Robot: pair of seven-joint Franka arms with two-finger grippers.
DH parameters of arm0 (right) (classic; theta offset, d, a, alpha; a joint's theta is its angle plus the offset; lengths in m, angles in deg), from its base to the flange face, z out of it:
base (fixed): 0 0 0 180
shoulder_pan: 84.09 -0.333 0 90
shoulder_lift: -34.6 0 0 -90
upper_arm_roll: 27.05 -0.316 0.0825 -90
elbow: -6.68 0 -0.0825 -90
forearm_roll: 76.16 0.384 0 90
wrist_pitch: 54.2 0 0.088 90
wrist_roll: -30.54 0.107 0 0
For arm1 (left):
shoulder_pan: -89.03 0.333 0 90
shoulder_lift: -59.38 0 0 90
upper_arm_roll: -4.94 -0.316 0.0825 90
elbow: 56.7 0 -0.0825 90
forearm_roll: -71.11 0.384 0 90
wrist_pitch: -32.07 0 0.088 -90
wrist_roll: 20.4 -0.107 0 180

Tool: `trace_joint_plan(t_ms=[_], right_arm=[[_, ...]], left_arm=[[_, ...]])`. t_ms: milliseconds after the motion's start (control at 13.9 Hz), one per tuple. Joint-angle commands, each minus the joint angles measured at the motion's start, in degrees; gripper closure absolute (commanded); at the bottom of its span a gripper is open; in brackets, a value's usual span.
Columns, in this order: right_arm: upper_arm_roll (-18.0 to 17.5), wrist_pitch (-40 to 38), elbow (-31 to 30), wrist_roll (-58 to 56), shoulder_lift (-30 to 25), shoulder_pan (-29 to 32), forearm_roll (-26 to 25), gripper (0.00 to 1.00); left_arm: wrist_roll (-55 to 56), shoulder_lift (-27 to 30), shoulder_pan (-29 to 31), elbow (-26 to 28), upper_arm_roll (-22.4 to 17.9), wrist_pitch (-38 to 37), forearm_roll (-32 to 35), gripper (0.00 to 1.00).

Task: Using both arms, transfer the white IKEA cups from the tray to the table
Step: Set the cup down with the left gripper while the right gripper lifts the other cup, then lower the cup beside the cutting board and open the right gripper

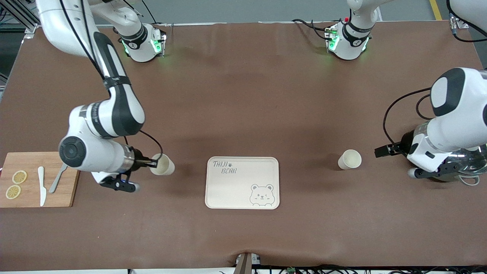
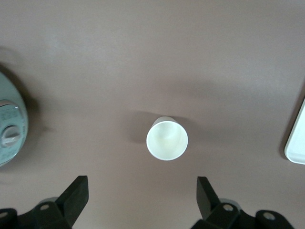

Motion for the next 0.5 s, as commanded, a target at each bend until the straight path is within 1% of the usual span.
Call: trace_joint_plan(t_ms=[0,72,215,359,430], right_arm=[[-0.83,2.6,-16.55,-9.64,-9.99,2.64,-3.85,1.0],[-0.75,2.34,-19.02,-12.11,-11.14,3.95,-5.27,1.0],[-0.75,2.42,-22.45,-18.95,-12.46,7.55,-5.81,1.0],[-0.75,2.51,-24.13,-24.95,-13.34,11.5,-7.64,1.0],[-0.75,2.51,-24.14,-26.54,-13.44,13.09,-9.57,1.0]], left_arm=[[-0.15,0.3,0.49,-4.26,0.43,-5.45,1.43,0.0],[-0.32,1.17,0.49,-4.53,0.43,-6.24,1.78,0.0],[-0.93,3.19,0.41,-4.53,0.43,-6.34,4.32,0.0],[-1.72,5.3,0.32,-4.53,0.51,-6.6,5.47,0.0],[-2.69,6.35,0.32,-4.53,0.6,-7.13,5.47,0.0]])
